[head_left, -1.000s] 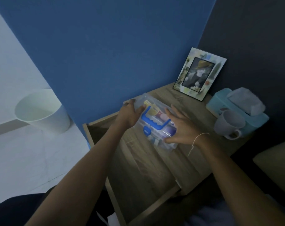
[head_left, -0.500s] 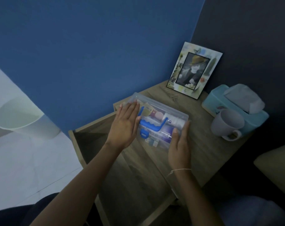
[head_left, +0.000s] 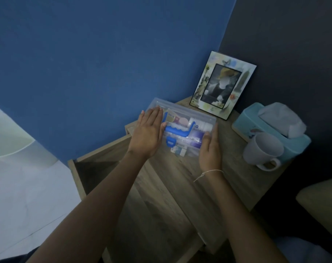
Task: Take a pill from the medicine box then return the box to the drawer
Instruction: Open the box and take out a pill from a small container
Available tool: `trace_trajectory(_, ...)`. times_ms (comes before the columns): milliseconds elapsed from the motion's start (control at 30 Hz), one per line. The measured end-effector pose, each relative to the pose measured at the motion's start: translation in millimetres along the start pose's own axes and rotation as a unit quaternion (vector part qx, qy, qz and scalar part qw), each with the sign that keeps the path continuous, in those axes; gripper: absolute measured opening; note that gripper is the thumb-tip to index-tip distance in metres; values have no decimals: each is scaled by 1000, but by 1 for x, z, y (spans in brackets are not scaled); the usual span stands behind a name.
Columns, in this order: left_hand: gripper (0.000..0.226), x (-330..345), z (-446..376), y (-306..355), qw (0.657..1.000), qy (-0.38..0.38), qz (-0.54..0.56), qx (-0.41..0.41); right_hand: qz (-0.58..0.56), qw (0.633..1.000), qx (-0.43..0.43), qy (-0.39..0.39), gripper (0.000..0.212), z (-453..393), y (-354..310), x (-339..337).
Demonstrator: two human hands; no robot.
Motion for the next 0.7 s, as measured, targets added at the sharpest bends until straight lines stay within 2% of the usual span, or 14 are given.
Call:
trace_trajectory(400,51,3,-12,-6,1000,7,-5,-9,-32,999,-16,-14,55,-16,-4,6)
trace_trajectory(533,54,-3,-10,-5,1000,-25,-14,-2,-62,998,0,-6,78,8,11,7)
trace_trajectory(600,54,-8,-3,-3,1000,-5,-19,11,-61,998,20,-3,91,25,26,10)
trace_trajectory(700,51,-9,19,6,998,65,15,-10,-42,999,26,-11,87,37,39,14)
Point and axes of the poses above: each hand's wrist, its own z-axis away from the middle knuckle, its own x-axis out of the palm, y = z × x, the point moved 2 cm from there along -z, towards the middle knuckle, and after that the axes turned 2 degrees about -z, right-handed, at the moved point
